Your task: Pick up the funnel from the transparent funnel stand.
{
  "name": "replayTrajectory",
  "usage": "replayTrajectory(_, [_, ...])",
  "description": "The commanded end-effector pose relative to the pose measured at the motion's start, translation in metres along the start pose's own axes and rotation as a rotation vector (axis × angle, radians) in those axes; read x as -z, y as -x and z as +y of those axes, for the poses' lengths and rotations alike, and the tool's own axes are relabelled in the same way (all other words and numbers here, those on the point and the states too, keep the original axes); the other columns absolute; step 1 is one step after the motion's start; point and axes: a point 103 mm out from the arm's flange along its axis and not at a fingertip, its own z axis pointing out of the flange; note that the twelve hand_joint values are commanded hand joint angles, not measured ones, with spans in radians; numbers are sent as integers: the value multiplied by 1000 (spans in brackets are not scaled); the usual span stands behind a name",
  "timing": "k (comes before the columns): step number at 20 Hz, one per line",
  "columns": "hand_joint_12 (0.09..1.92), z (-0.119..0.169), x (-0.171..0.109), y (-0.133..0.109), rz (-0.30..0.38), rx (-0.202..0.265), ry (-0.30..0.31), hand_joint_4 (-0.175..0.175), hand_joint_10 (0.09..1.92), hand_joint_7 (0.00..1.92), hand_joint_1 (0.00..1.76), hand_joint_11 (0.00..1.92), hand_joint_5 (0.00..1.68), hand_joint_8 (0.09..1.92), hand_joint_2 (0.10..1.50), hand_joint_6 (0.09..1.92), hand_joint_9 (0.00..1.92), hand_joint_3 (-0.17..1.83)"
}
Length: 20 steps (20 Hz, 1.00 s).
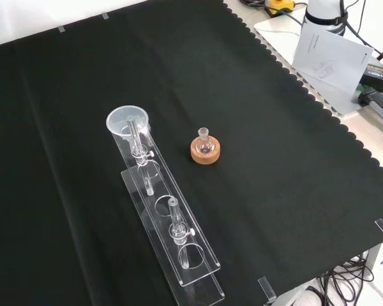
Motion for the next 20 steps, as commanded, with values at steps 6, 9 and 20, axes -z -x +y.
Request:
replayTrajectory(6, [1368, 0, 1, -5, -9, -7, 8, 6, 643, 0, 0, 0, 187, 284, 1223, 87, 51, 395])
replayTrajectory(9, [1370, 1, 0, -4, -10, -16, 19, 5, 643, 0, 0, 0, 193, 286, 1227, 87, 52, 388])
replayTrajectory(20, [1374, 46, -30, -5, -45, -59, -34, 4, 647, 0, 0, 0, 210, 316, 1240, 87, 68, 358])
